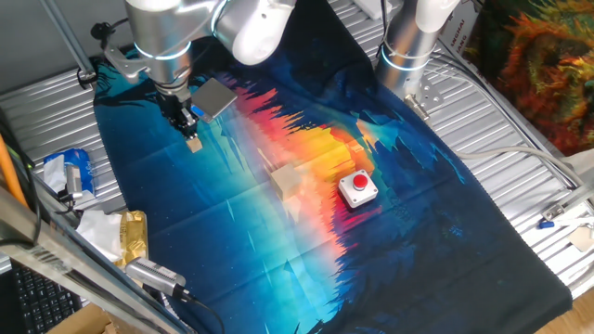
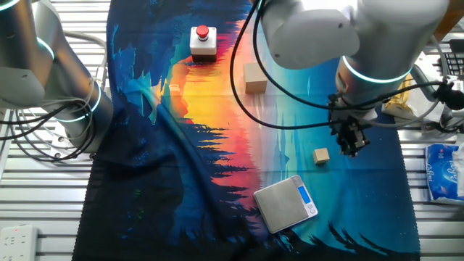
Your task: Place the block on the scale
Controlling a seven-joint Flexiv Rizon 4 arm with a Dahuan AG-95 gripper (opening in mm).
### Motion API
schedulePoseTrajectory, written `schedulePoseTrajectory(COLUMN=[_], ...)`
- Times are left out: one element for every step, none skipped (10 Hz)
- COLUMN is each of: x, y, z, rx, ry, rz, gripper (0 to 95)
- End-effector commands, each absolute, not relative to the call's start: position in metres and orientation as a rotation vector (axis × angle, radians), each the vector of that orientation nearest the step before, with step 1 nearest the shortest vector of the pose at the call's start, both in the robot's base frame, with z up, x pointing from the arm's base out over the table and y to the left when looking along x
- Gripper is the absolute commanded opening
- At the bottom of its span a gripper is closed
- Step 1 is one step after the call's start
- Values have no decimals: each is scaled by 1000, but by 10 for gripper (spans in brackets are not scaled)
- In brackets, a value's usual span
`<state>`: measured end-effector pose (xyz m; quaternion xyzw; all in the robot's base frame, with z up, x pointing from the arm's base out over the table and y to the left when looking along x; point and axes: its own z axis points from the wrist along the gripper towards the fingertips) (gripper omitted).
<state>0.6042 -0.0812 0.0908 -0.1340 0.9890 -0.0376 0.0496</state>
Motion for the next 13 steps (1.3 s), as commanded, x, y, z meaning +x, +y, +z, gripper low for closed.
schedulePoseTrajectory(x=[603, 603, 603, 602, 602, 602, 601, 600, 600, 600, 600, 600, 600], y=[-81, -81, -81, -81, -81, -81, -81, -81, -82, -81, -81, -81, -81], z=[91, 91, 91, 91, 91, 91, 90, 90, 90, 90, 90, 90, 90], rx=[-383, -370, -368, -373, -380, -378, -376, -375, -376, -377, -379, -386, -404], ry=[3024, 3031, 3034, 3034, 3029, 3028, 3029, 3029, 3029, 3027, 3027, 3029, 3028], rz=[-110, -108, -109, -113, -117, -118, -119, -120, -121, -120, -120, -120, -117], gripper=[380, 380, 380, 380, 380, 380, 380, 380, 380, 380, 380, 380, 380])
